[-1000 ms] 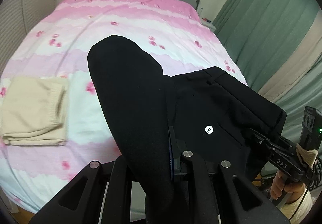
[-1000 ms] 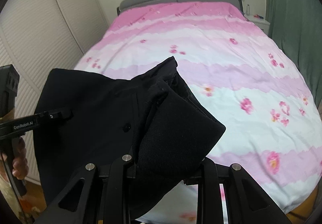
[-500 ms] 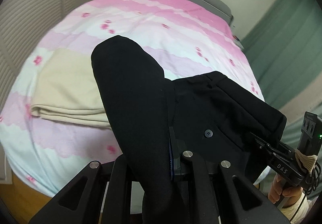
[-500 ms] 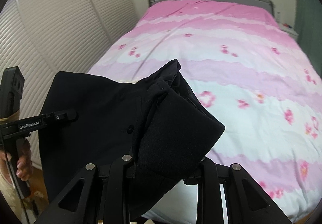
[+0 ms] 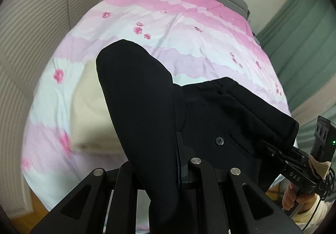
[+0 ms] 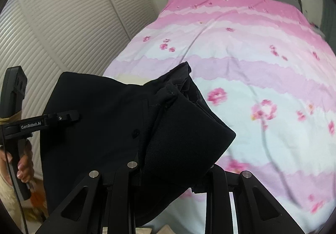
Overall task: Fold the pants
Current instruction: 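Carry the folded trousers with both grippers toward the beige garment, then lay the trousers on the beige garment and open both grippers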
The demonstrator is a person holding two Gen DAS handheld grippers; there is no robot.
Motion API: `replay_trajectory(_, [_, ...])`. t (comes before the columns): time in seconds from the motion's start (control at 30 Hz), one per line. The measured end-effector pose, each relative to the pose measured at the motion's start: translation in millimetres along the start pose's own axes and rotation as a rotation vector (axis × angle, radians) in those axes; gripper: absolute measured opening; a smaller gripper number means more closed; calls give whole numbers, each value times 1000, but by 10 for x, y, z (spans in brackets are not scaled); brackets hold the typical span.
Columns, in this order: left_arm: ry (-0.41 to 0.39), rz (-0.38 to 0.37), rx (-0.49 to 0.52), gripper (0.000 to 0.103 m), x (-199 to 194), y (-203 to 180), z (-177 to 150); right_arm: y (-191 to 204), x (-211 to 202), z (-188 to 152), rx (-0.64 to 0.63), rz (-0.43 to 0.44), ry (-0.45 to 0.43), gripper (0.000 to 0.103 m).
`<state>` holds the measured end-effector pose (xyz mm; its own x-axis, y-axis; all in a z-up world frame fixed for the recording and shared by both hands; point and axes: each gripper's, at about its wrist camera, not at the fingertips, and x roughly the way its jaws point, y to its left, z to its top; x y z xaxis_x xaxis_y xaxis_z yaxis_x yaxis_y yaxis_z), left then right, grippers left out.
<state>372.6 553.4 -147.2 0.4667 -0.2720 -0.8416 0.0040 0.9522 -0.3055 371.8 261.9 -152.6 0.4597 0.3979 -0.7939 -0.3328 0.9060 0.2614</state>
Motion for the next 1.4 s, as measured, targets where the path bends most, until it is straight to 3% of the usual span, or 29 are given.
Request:
replay_trajectory(0.37, [113, -81, 136, 15, 435, 914, 1000, 631, 743, 413, 113, -64, -14, 26])
replay_trajectory(0.7, [185, -98, 230, 15, 1226, 1178, 1690, 790, 1457, 826, 132, -181, 12, 26])
replay_trajectory(0.83, [240, -107, 203, 15, 1535, 1268, 1768, 739, 1725, 831, 144, -214, 46, 26])
replay_trajectory(1.1, [314, -49, 164, 18, 1845, 1480, 1650, 579, 2026, 643, 209, -209, 131, 28])
replay_trajectory(1.37, [320, 72, 122, 37, 1897, 1540, 1444, 384, 2125, 420, 367, -99, 243, 44])
replay_trajectory(1.4, [311, 103, 118, 45, 1868, 1536, 1425, 361, 2131, 390, 381, -94, 251, 46])
